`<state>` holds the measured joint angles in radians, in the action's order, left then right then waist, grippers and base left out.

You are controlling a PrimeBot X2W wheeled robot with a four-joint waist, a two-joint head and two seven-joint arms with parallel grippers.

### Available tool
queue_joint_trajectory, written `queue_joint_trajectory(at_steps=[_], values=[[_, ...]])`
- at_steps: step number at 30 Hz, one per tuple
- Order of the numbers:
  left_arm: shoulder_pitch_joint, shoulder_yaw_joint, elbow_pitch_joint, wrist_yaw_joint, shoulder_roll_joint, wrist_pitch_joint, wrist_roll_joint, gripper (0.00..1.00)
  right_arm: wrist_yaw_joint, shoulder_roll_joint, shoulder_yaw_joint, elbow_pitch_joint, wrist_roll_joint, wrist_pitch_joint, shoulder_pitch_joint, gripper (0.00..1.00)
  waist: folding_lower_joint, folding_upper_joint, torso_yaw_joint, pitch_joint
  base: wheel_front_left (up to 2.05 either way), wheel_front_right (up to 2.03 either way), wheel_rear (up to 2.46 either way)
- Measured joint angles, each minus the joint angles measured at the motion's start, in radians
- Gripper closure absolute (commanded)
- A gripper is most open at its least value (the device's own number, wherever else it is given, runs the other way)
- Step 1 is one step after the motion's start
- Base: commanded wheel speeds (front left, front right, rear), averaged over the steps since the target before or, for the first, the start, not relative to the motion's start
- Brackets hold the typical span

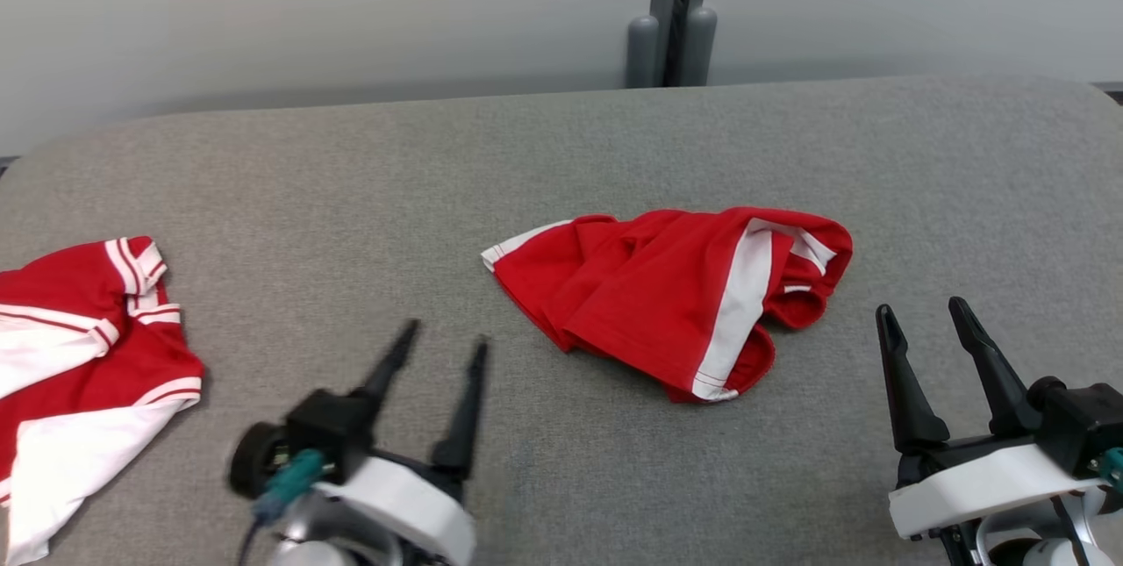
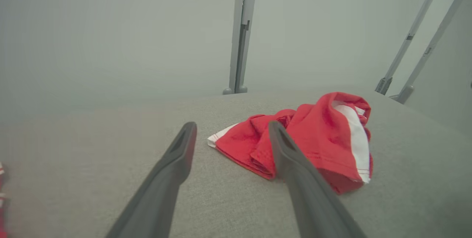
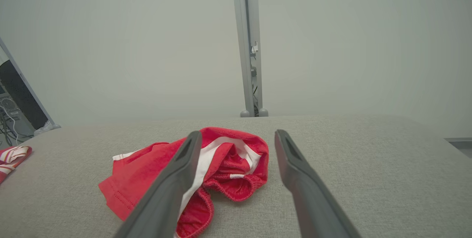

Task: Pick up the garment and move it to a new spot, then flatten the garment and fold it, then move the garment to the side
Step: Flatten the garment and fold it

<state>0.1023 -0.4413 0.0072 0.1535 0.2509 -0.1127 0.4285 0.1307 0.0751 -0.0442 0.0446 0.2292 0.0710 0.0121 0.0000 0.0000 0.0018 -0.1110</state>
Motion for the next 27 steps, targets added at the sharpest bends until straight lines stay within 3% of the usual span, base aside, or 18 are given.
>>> queue_joint_trajectory(at_steps=[7,11,23,24,25,27], values=[[0.062,-0.161,0.082,-0.121,-0.088,0.184,0.062,0.0,0.0,-0.002,-0.017,-0.001,-0.002,0.006,0.03,0.0,0.0,0.0001,-0.061,-0.048,0.0,0.0,0.0],[0.096,-0.188,0.132,-0.171,-0.129,0.253,0.133,0.0,0.0,-0.005,-0.031,-0.011,-0.002,0.018,0.054,0.0,0.0,0.0,-0.11,-0.083,0.0,0.0,0.0],[0.226,-0.141,0.276,-0.213,-0.15,0.186,0.171,0.03,0.0,-0.014,-0.037,-0.056,0.005,0.063,0.086,0.0,0.0,0.0,-0.24,-0.186,0.0,0.0,0.0],[0.23,-0.136,0.276,-0.216,-0.151,0.171,0.174,0.6,0.0,-0.014,-0.037,-0.058,0.005,0.067,0.087,0.0,0.0,0.0,-0.245,-0.19,0.0,0.0,0.0],[0.234,-0.129,0.276,-0.221,-0.152,0.162,0.181,1.0,0.0,-0.015,-0.036,-0.061,0.006,0.071,0.088,0.0,0.0,0.0,-0.248,-0.194,0.0,0.0,0.0],[0.239,-0.129,0.277,-0.226,-0.148,0.146,0.179,1.0,0.0,-0.016,-0.034,-0.065,0.008,0.073,0.093,0.0,0.0,0.0,-0.25,-0.196,0.0,0.0,0.0]])
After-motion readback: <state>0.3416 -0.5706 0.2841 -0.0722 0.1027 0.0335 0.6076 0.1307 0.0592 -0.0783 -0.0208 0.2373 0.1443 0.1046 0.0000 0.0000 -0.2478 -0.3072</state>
